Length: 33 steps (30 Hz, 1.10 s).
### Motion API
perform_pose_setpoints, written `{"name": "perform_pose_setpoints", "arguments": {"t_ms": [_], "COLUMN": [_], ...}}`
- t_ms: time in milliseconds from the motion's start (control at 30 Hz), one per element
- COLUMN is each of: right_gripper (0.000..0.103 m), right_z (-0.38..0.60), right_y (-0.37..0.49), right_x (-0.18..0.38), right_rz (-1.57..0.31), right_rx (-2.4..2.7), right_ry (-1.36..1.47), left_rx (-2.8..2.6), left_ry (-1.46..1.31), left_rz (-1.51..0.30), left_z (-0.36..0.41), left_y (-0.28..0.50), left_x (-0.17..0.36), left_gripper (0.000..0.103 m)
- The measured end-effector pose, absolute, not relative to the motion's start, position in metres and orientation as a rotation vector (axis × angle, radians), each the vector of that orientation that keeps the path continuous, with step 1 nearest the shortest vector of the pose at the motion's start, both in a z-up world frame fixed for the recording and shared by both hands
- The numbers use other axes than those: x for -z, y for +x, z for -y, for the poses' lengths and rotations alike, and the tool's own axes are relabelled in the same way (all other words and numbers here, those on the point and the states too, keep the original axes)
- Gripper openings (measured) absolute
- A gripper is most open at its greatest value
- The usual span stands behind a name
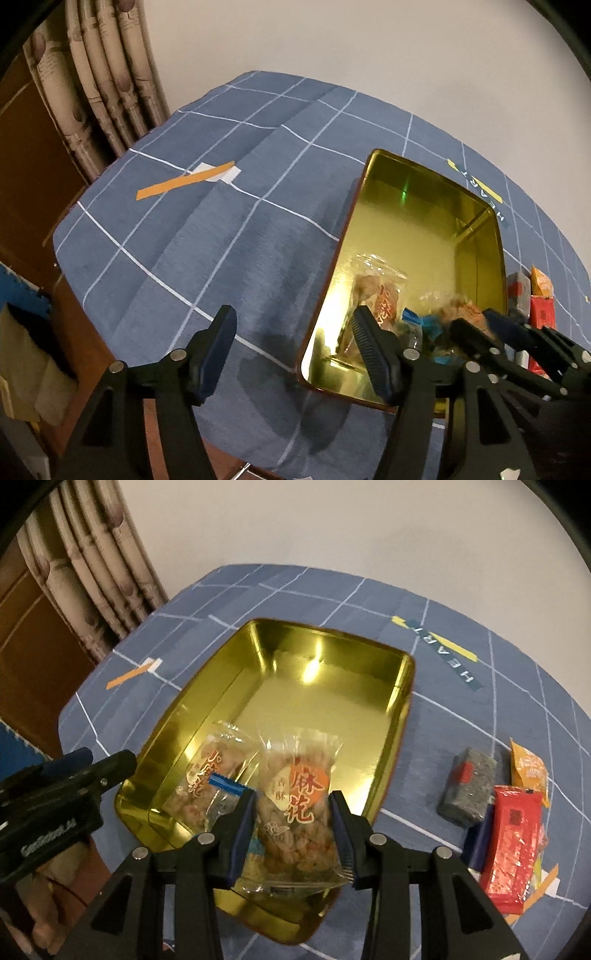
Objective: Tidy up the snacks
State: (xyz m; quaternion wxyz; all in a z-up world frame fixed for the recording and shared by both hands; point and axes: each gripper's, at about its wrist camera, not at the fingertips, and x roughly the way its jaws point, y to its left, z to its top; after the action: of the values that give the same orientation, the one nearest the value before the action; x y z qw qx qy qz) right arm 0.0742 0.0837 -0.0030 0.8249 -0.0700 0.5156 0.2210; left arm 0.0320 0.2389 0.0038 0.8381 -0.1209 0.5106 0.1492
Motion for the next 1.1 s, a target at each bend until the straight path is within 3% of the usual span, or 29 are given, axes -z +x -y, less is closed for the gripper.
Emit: {"name": "perform_pose_setpoints", "arguments": {"t_ms": [1100], "right_gripper": [0.040], "right_z": [-0.072], "right_y": [0.057], "right_x": [-0.005], "right_rz": [-1.072], "right_rx": [-0.507], "right_ry": [-0.080], "left_rx": [-0.326], "left_ry": [-0.252], "left_rz": [-1.086], "left_z": [-0.241], "left_y": [0.033], "left_x": [-0.002], "left_gripper": [0.066]}}
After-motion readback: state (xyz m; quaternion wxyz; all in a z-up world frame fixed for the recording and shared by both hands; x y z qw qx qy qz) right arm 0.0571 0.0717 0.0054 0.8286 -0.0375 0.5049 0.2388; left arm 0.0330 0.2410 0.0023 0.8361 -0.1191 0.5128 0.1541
